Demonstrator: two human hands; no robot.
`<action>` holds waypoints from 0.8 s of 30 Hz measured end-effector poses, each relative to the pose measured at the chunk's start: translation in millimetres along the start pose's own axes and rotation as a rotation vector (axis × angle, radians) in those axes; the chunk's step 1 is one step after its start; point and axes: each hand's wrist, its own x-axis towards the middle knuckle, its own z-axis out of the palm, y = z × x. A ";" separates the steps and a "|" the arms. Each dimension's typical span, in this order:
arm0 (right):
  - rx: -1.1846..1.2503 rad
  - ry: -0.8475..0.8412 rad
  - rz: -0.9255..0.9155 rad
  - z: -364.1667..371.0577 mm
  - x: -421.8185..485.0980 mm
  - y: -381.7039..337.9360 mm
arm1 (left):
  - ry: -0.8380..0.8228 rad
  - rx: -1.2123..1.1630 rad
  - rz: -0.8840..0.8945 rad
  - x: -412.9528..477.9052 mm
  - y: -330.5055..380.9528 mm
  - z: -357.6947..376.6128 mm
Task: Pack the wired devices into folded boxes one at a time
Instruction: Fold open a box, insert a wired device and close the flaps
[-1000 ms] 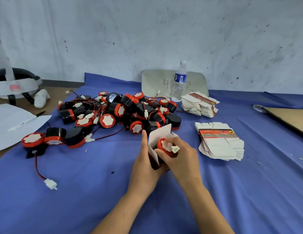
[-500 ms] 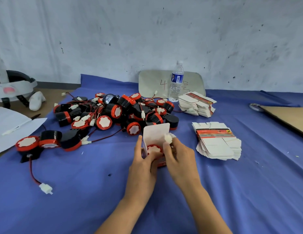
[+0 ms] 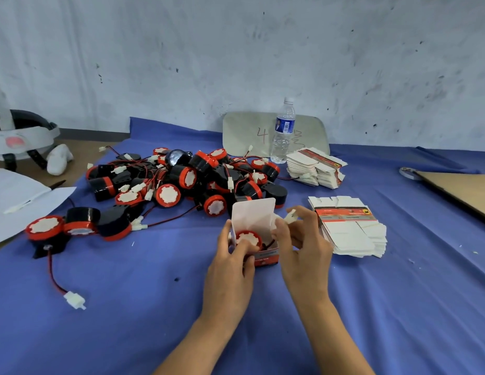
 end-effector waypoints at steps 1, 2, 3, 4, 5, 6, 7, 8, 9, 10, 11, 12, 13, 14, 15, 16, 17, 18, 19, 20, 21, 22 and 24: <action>0.009 0.010 -0.007 0.0 -0.2 0.6 | -0.001 0.008 -0.005 0.2 -0.1 0.0; 0.012 0.012 -0.005 0.2 -0.3 1.7 | -0.005 0.016 -0.010 0.3 -0.5 0.1; 0.013 0.007 0.008 0.5 0.0 3.2 | -0.012 0.022 -0.010 0.3 -1.1 0.3; 0.016 -0.003 0.034 0.7 0.9 5.2 | -0.019 0.024 -0.008 0.2 -1.6 0.7; 0.005 -0.017 0.058 0.9 1.9 7.8 | -0.024 0.024 -0.006 0.1 -2.4 0.7; -0.021 -0.032 0.071 1.2 3.3 10.7 | -0.027 0.024 -0.005 0.3 -2.9 0.9; -0.059 -0.052 0.072 1.4 4.4 13.2 | -0.030 0.023 -0.006 0.3 -3.2 0.9; -0.093 -0.075 0.074 1.0 5.0 15.4 | -0.032 0.024 -0.007 0.5 -3.2 1.1; -0.122 -0.098 0.072 0.7 5.4 16.8 | -0.033 0.024 -0.008 0.5 -3.0 1.4; -0.150 -0.121 0.056 0.7 5.5 17.8 | -0.032 0.023 -0.008 0.6 -2.9 1.4; -0.180 -0.142 0.026 -0.1 5.6 17.9 | -0.032 0.020 -0.009 0.7 -2.5 1.4; -0.209 -0.167 -0.002 -0.9 5.5 17.3 | -0.032 0.019 -0.011 0.5 -2.3 1.4; -0.233 -0.192 -0.018 -2.1 5.9 16.1 | -0.035 0.020 -0.014 0.4 -2.3 1.4; -0.253 -0.208 -0.025 -3.5 7.2 15.2 | -0.038 0.024 -0.015 0.6 -2.3 1.4; -0.277 -0.217 -0.031 -5.0 8.6 14.2 | -0.040 0.028 -0.017 0.6 -2.4 1.3; -0.305 -0.225 -0.043 -6.3 9.6 12.9 | -0.041 0.031 -0.018 0.8 -2.2 1.3; -0.335 -0.233 -0.062 -7.1 10.1 10.8 | -0.042 0.034 -0.018 0.7 -2.1 1.2; -0.364 -0.236 -0.085 -7.8 10.3 8.7 | -0.044 0.037 -0.020 0.8 -1.8 1.3; -0.392 -0.229 -0.110 -7.3 10.5 6.7 | -0.047 0.042 -0.022 0.8 -1.8 1.5; -0.421 -0.215 -0.139 -5.9 10.1 5.1 | -0.049 0.047 -0.024 0.7 -2.2 1.5; -0.461 -0.197 -0.163 -3.8 9.1 3.6 | -0.052 0.052 -0.025 0.9 -2.6 1.8; -0.512 -0.190 -0.183 -1.5 7.6 2.9 | -0.055 0.054 -0.025 0.8 -3.0 2.0; -0.617 -0.210 -0.205 3.8 3.1 3.6 | -0.060 0.061 -0.021 1.0 -3.7 2.4</action>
